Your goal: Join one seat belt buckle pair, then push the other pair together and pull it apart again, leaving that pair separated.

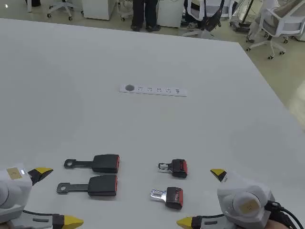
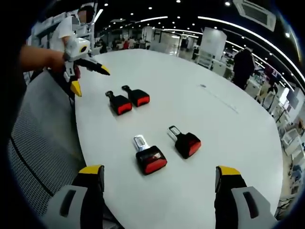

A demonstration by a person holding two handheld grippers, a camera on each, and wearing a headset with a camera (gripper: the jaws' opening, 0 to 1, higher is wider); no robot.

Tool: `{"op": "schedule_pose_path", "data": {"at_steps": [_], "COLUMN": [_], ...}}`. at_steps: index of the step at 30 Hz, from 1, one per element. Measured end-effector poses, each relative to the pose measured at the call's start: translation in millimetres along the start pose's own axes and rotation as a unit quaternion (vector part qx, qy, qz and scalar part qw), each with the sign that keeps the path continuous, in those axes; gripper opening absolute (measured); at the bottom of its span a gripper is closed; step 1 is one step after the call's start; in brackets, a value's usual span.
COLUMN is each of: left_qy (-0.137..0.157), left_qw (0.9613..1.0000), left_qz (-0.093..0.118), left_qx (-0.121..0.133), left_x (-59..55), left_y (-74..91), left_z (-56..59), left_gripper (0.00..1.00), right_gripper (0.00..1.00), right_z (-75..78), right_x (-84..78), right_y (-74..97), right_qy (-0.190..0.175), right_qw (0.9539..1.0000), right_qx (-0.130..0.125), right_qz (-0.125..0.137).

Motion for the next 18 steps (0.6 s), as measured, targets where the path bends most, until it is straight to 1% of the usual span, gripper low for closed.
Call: {"op": "schedule_pose_path", "data": {"at_steps": [2, 7, 12, 14, 15, 17, 18], "left_qy": [0.0, 0.0, -0.003, -0.013, -0.027, -0.026, -0.026], "left_qw": [1.0, 1.0, 1.0, 0.9999, 0.9995, 0.9995, 0.9995], "left_qz": [-0.001, -0.001, -0.002, -0.005, -0.012, -0.012, -0.011], "left_qx": [0.0, -0.001, -0.003, -0.006, -0.008, -0.011, -0.012], "left_x": [-0.2, -0.8, 0.2, 0.1, -0.1, -0.4, -0.3], "left_y": [-0.1, -0.2, -0.1, -0.4, -0.7, -0.7, -1.2], "left_z": [1.1, 2.7, 6.9, 9.7, 11.6, 10.5, 9.4], "left_gripper": [0.96, 0.96, 0.96, 0.96, 0.95, 0.95, 0.94], "right_gripper": [0.96, 0.95, 0.95, 0.94, 0.94, 0.93, 0.92], "right_z": [-2.2, -2.4, -1.9, -2.1, -2.2, -1.2, -0.7], "right_x": [0.5, 1.0, 1.1, 0.9, 1.1, 1.1, 1.3], "right_y": [0.8, 2.2, 2.7, 2.5, 3.1, 3.9, 4.2], "right_qy": [0.002, 0.001, 0.001, 0.0, 0.002, 0.002, -0.004], "right_qw": [1.0, 1.0, 1.0, 1.0, 1.0, 1.0, 1.0], "right_qx": [0.001, 0.003, 0.001, 0.002, 0.002, 0.0, 0.002], "right_qz": [0.0, -0.002, -0.001, -0.002, -0.003, -0.006, -0.006]}}
Point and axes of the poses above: the centre of the closed fingertips' face, and the gripper's own axes: y roughly backward along the fingers, z roughly to its right, x roughly out of its top, the point moved 8 cm from there along y, roughly backward along the fingers, and after that the axes turned 3 degrees about -x, right-handed, at the moved point
